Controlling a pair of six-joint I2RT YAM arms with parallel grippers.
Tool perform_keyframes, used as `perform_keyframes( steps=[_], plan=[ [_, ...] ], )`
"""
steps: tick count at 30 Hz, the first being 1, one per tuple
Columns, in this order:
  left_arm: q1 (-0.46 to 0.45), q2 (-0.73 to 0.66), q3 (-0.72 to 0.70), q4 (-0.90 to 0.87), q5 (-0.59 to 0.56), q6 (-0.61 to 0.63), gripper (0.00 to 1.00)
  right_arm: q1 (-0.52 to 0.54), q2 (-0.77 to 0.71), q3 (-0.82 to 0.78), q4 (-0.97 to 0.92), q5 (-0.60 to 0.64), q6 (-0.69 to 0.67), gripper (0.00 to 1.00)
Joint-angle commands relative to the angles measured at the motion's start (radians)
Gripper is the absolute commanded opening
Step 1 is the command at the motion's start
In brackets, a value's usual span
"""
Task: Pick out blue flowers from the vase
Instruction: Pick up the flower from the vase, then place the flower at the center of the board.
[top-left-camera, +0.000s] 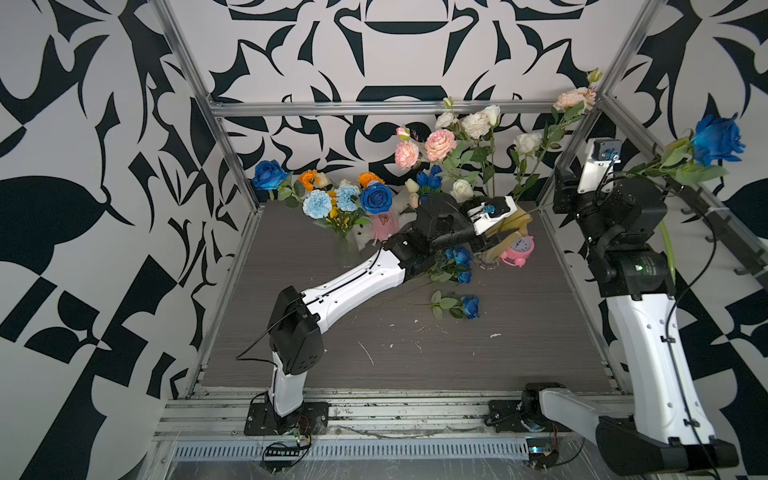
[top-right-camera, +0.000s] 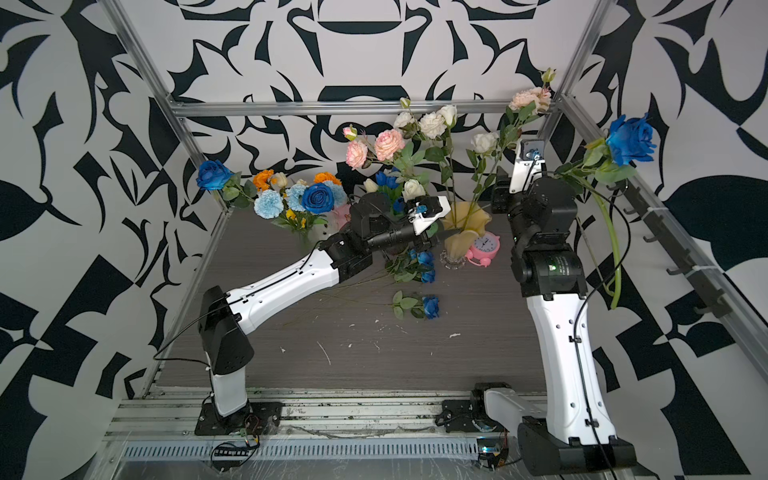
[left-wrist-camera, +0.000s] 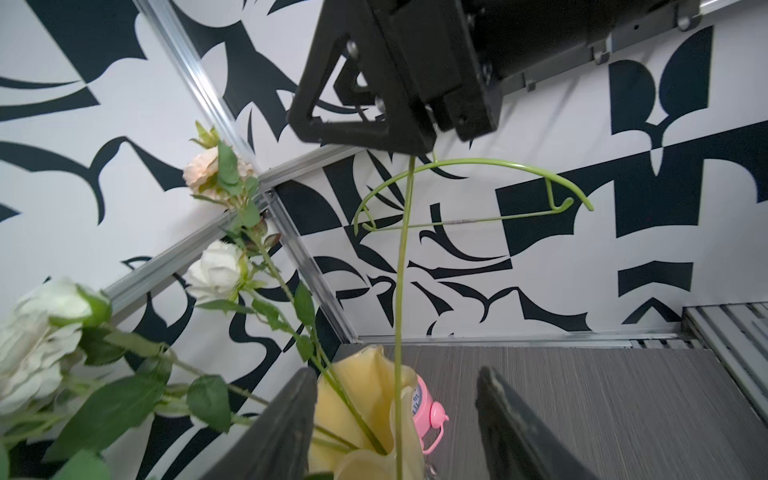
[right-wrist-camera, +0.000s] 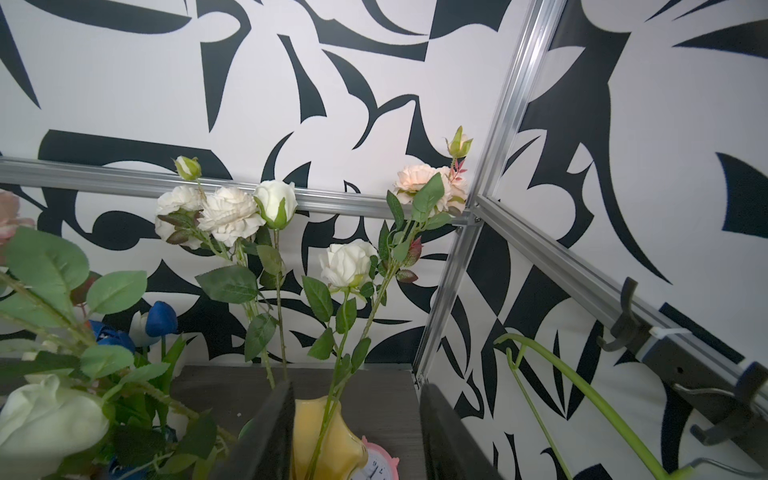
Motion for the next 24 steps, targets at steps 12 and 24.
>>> perform_keyframes(
  steps=[12,24],
  plan=[
    [-0.036,0.103,0.207,-0.037,0.099,-0.013,0.54,0.010,-0.086,-0.045,0.013,-0.167,0.147,0.00],
    [-0.045,0.152,0.263,-0.055,0.104,-0.038,0.34,0.051,-0.099,-0.093,0.049,-0.211,0.209,0.00]
  ],
)
